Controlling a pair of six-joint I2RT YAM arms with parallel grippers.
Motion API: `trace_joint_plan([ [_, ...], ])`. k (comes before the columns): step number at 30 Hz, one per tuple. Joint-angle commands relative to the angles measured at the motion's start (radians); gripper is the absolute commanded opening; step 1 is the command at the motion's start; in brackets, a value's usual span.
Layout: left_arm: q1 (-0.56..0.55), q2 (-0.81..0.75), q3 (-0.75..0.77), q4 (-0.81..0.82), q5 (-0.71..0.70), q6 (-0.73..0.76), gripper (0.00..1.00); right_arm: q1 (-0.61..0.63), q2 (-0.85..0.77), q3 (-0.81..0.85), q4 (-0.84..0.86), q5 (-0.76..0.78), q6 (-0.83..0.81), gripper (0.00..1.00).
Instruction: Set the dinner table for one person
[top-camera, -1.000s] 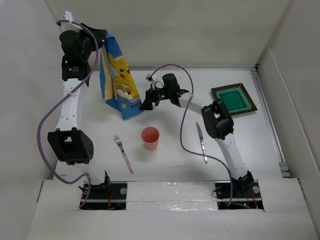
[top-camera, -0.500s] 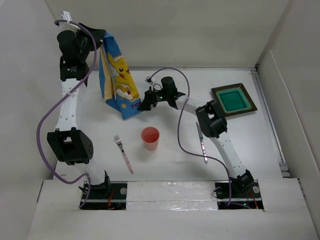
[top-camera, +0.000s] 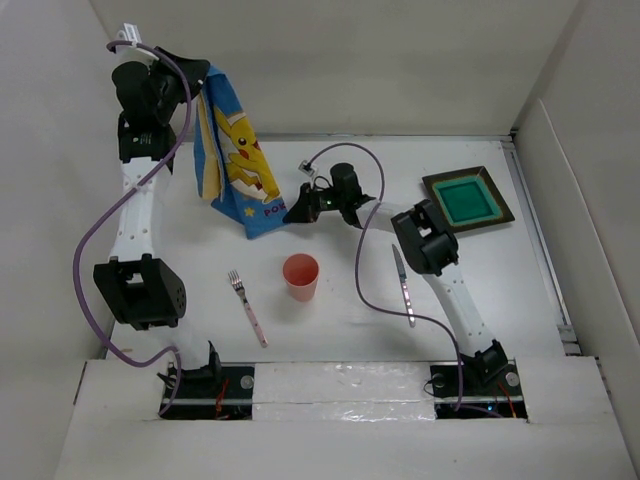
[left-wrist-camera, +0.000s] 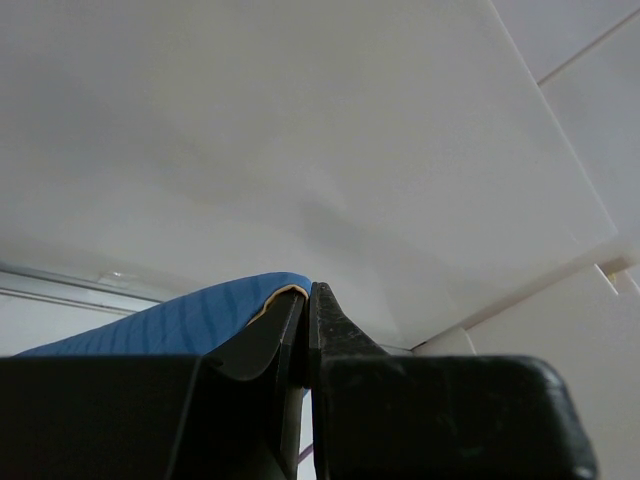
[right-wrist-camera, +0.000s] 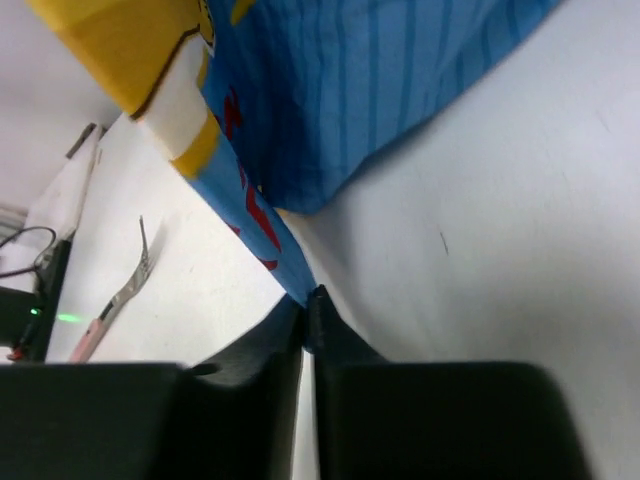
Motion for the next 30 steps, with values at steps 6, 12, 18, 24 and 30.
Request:
trace_joint_plan([
  [6,0.006,-0.020,0.001,0.079,-0.018,0.005,0.00,-0.038,-0.265,-0.139,0.126,0.094,-0.027,0.00],
  [12,0.006,-0.030,0.013,0.051,-0.044,0.025,0.00,-0.058,-0.455,-0.154,-0.061,0.239,-0.158,0.00],
  [18,0.019,-0.066,0.012,0.059,-0.043,0.005,0.00,-0.079,-0.707,-0.085,-0.446,0.619,-0.389,0.00],
  [24,0.037,-0.140,-0.099,0.146,-0.009,-0.069,0.00,-0.119,-0.892,-0.064,-0.713,1.016,-0.508,0.00],
  [30,0.046,-0.166,-0.177,0.189,0.023,-0.112,0.00,-0.179,-1.033,-0.126,-0.777,1.201,-0.522,0.00],
])
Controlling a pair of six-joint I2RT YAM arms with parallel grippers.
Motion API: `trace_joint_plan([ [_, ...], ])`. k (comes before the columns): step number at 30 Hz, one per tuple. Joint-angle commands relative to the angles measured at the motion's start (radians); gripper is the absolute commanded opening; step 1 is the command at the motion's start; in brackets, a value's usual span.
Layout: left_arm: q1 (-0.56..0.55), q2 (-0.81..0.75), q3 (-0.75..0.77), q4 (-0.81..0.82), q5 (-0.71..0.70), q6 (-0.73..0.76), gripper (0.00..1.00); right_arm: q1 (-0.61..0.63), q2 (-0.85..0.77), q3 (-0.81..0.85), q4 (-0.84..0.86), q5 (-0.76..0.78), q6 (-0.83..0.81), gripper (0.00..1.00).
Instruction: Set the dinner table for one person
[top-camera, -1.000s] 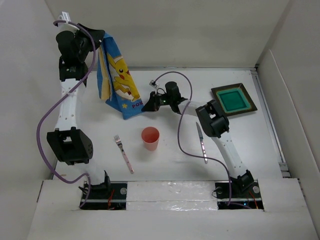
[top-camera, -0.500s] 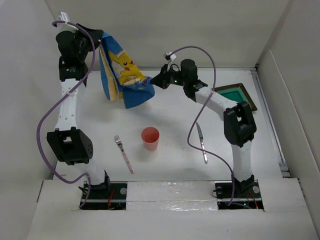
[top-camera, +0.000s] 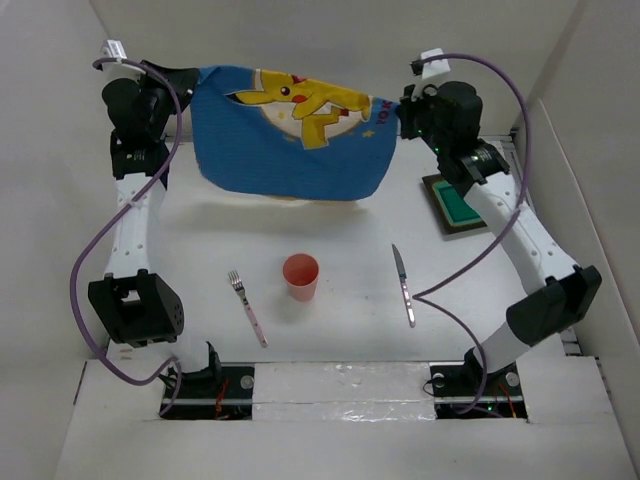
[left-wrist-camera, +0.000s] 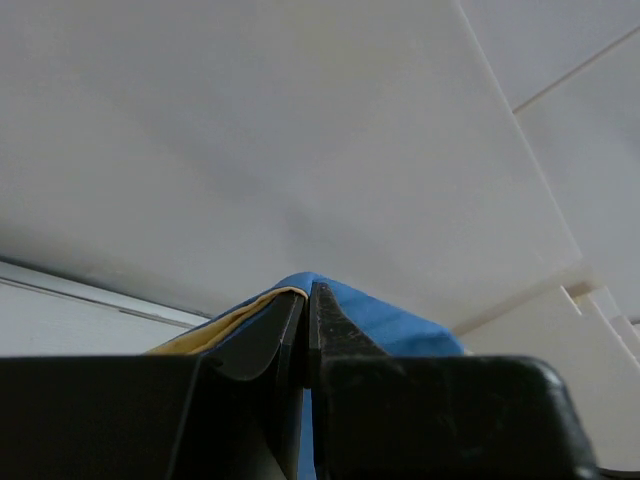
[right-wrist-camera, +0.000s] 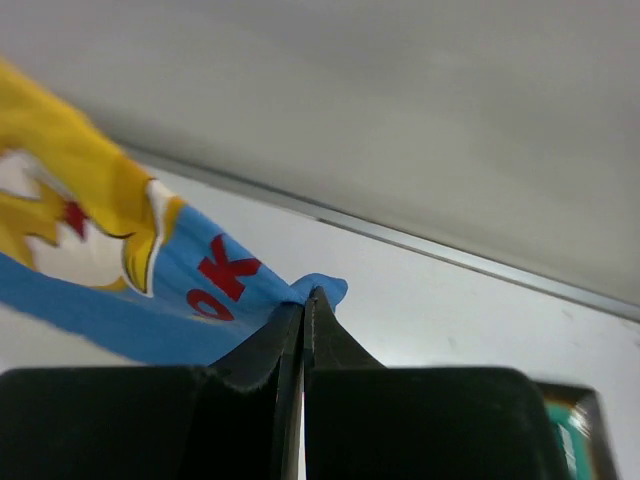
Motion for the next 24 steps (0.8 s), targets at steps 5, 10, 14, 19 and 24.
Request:
trace_joint_plan([
  [5,0.007,-0.053,-0.096,0.191,0.105,-0.125,0.00,-0.050,-0.166,-0.081,-0.076,0.251,-0.038,0.00],
  [10,0.007,0.037,-0.068,0.226,0.171,-0.180,0.00,-0.096,-0.160,-0.095,-0.024,0.194,-0.016,0.00],
  [14,0.007,0.149,0.047,0.176,0.211,-0.168,0.00,-0.121,-0.025,0.008,-0.029,0.144,-0.020,0.00],
  [19,0.007,0.362,0.345,0.036,0.229,-0.136,0.00,-0.142,0.273,0.385,-0.136,0.104,-0.029,0.00],
  [24,0.028,0.516,0.617,0.014,0.307,-0.240,0.00,-0.151,0.497,0.865,-0.286,0.116,-0.038,0.00],
])
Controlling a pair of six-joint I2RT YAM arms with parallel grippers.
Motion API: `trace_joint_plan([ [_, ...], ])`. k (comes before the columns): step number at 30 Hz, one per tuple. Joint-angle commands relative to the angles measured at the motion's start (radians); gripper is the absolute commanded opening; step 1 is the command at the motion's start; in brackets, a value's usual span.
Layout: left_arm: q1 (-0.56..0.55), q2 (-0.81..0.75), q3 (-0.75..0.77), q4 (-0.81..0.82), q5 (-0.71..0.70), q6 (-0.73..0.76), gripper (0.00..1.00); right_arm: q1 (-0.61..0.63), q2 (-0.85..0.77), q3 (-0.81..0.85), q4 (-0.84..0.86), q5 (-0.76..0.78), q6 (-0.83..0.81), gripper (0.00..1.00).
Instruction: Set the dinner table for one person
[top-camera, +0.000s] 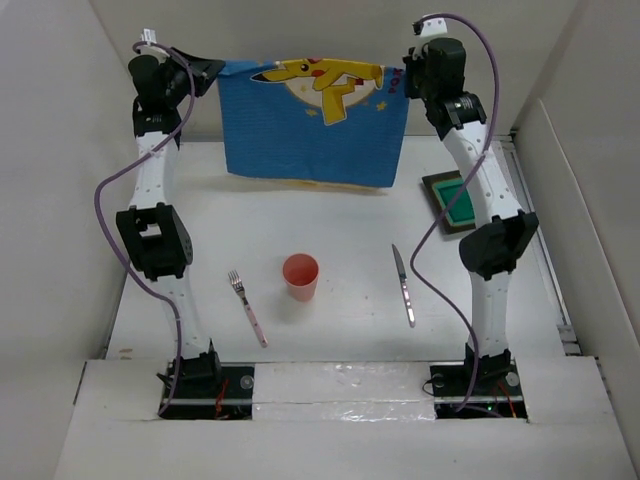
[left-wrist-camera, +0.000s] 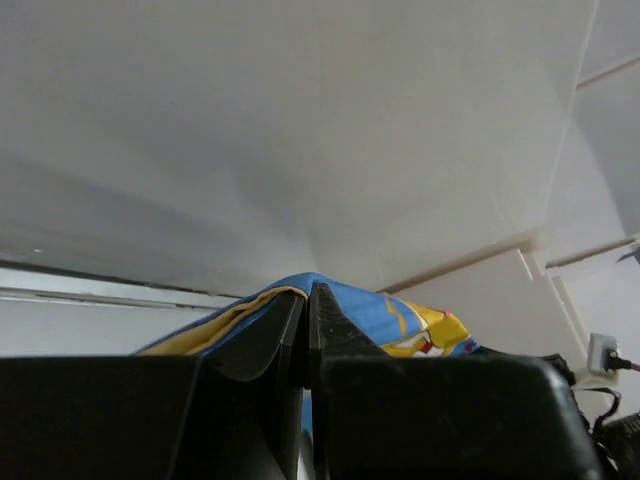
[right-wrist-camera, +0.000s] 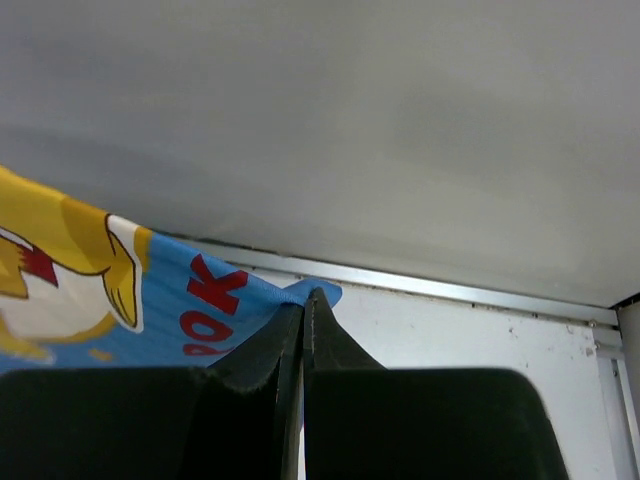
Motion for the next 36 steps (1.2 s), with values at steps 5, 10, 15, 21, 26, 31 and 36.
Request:
trace_joint_plan([
  [5,0.062,-0.096,-0.021,0.225,0.122,-0.144,0.00,-0.024,-0.165,-0.034,0.079,-0.011,-0.024,0.00],
  [10,0.094,-0.219,-0.411,0.454,0.171,-0.138,0.00,-0.024,-0.368,-0.524,0.301,-0.045,-0.009,0.00],
  [15,0.103,-0.235,-0.765,0.685,0.231,-0.134,0.00,0.024,-0.462,-1.012,0.492,-0.024,0.008,0.00],
  [21,0.139,-0.242,-1.086,0.861,0.223,-0.094,0.00,0.074,-0.459,-1.195,0.536,0.045,0.071,0.03],
  [26,0.139,-0.320,-1.250,0.823,0.188,-0.052,0.05,0.124,-0.448,-1.231,0.416,0.056,0.124,0.05],
  [31,0.139,-0.434,-1.279,0.618,0.132,0.052,0.18,0.134,-0.480,-1.301,0.389,0.084,0.186,0.14],
  [36,0.139,-0.515,-1.304,0.423,0.092,0.098,0.18,0.123,-0.564,-1.385,0.363,0.079,0.216,0.18],
])
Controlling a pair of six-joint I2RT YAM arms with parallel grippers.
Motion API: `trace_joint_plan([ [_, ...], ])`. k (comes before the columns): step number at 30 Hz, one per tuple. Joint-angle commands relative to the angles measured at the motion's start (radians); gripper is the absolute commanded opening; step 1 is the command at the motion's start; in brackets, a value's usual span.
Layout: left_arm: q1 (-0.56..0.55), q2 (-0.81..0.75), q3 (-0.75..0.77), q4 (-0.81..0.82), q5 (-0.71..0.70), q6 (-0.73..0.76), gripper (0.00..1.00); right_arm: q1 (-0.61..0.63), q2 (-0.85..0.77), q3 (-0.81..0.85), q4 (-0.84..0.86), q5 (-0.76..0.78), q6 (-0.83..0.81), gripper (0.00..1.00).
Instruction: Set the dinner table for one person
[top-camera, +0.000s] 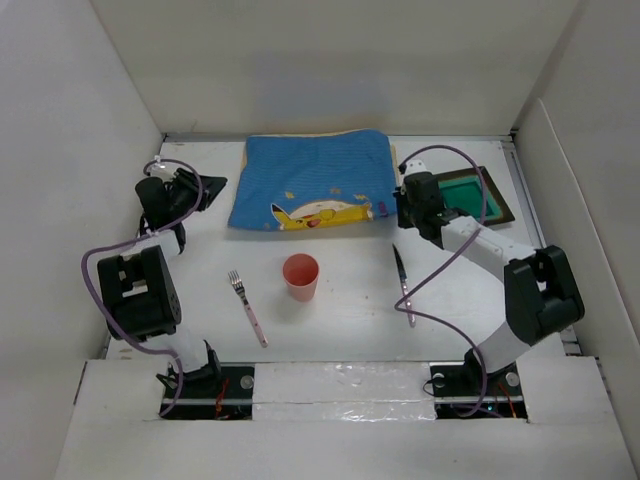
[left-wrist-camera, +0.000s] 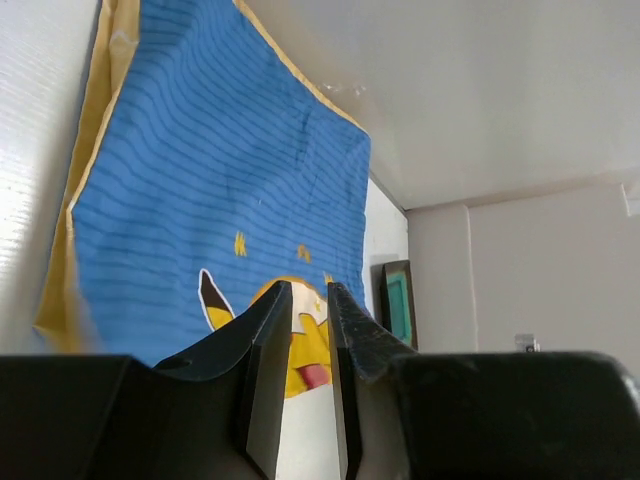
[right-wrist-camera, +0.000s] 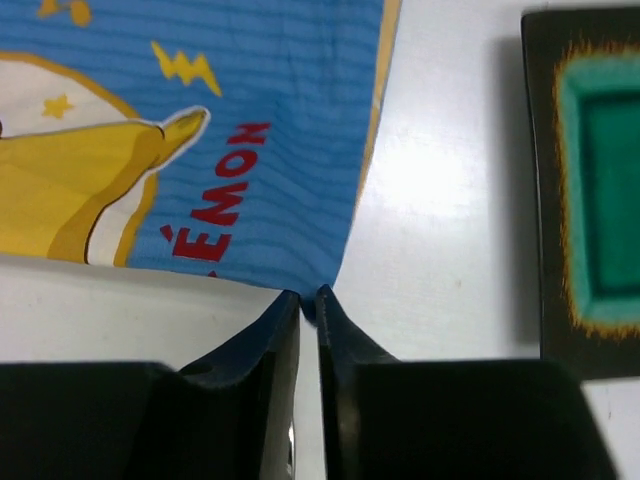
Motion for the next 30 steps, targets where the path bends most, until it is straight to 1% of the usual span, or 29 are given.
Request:
trace_joint_plan([
  [1,0.014,-0.087,-0.010,-0.155,-0.045,0.084,0.18,-0.004,-0.095,-0.062,-0.018,0.022,0.042,0.22],
  [3,0.014,-0.127,-0.005,-0.213,-0.071,0.114,0.18,-0.004,-0.116,-0.082,-0.036,0.022,0.052,0.31],
  [5,0.014,-0.186,0.021,-0.315,-0.147,0.146,0.20,-0.004,-0.159,-0.113,-0.050,0.047,0.067,0.37],
  [6,0.014,-0.206,0.036,-0.402,-0.176,0.184,0.21,-0.016,-0.176,-0.119,-0.053,0.048,0.075,0.38],
  [7,0.002,-0.235,0.075,-0.450,-0.244,0.211,0.22,-0.030,-0.214,-0.128,-0.061,0.047,0.091,0.41],
  [8,-0.024,-0.247,0.096,-0.491,-0.284,0.238,0.24,-0.030,-0.233,-0.133,-0.061,0.042,0.095,0.45],
  [9,-0.040,-0.259,0.117,-0.558,-0.321,0.286,0.25,-0.039,-0.250,-0.137,-0.056,0.031,0.107,0.46],
  [10,-0.055,-0.276,0.143,-0.579,-0.373,0.304,0.27,-0.039,-0.268,-0.140,-0.052,-0.011,0.121,0.47],
  [11,-0.093,-0.278,0.157,-0.597,-0.395,0.321,0.33,-0.039,-0.286,-0.149,-0.044,-0.037,0.125,0.46],
  [12,-0.115,-0.276,0.175,-0.650,-0.423,0.340,0.36,-0.039,-0.291,-0.154,-0.027,-0.068,0.133,0.43],
  [13,-0.135,-0.254,0.218,-0.687,-0.484,0.391,0.40,-0.039,-0.291,-0.160,-0.020,-0.108,0.151,0.34],
  [14,-0.156,-0.234,0.243,-0.726,-0.518,0.412,0.40,-0.039,-0.287,-0.182,-0.010,-0.122,0.162,0.10],
  [15,-0.181,-0.212,0.260,-0.794,-0.550,0.429,0.40,-0.039,-0.285,-0.197,0.020,-0.139,0.173,0.00],
  [17,-0.181,-0.155,0.246,-0.814,-0.566,0.423,0.40,-0.048,-0.293,-0.232,0.060,-0.167,0.206,0.00],
  [18,-0.181,-0.137,0.239,-0.823,-0.553,0.418,0.39,-0.048,-0.311,-0.273,0.113,-0.170,0.217,0.00],
  [19,-0.181,-0.108,0.232,-0.832,-0.523,0.413,0.39,-0.048,-0.322,-0.292,0.131,-0.164,0.237,0.00],
  [21,-0.181,-0.091,0.222,-0.858,-0.515,0.407,0.39,-0.048,-0.337,-0.321,0.148,-0.147,0.253,0.00],
  [22,-0.181,-0.082,0.217,-0.878,-0.570,0.412,0.39,-0.048,-0.336,-0.324,0.145,-0.127,0.268,0.01],
  [23,-0.181,-0.082,0.212,-0.886,-0.594,0.423,0.38,-0.048,-0.333,-0.326,0.145,-0.118,0.274,0.13],
  [25,-0.181,-0.082,0.188,-0.887,-0.642,0.426,0.38,-0.070,-0.301,-0.331,0.160,-0.128,0.298,0.29],
  [26,-0.181,-0.076,0.188,-0.896,-0.648,0.424,0.38,-0.085,-0.285,-0.329,0.166,-0.136,0.309,0.45],
  [28,-0.181,-0.050,0.186,-0.903,-0.665,0.427,0.38,-0.106,-0.230,-0.326,0.195,-0.174,0.332,0.51],
  [30,-0.181,-0.023,0.189,-0.918,-0.679,0.430,0.38,-0.128,-0.189,-0.317,0.224,-0.215,0.349,0.53],
])
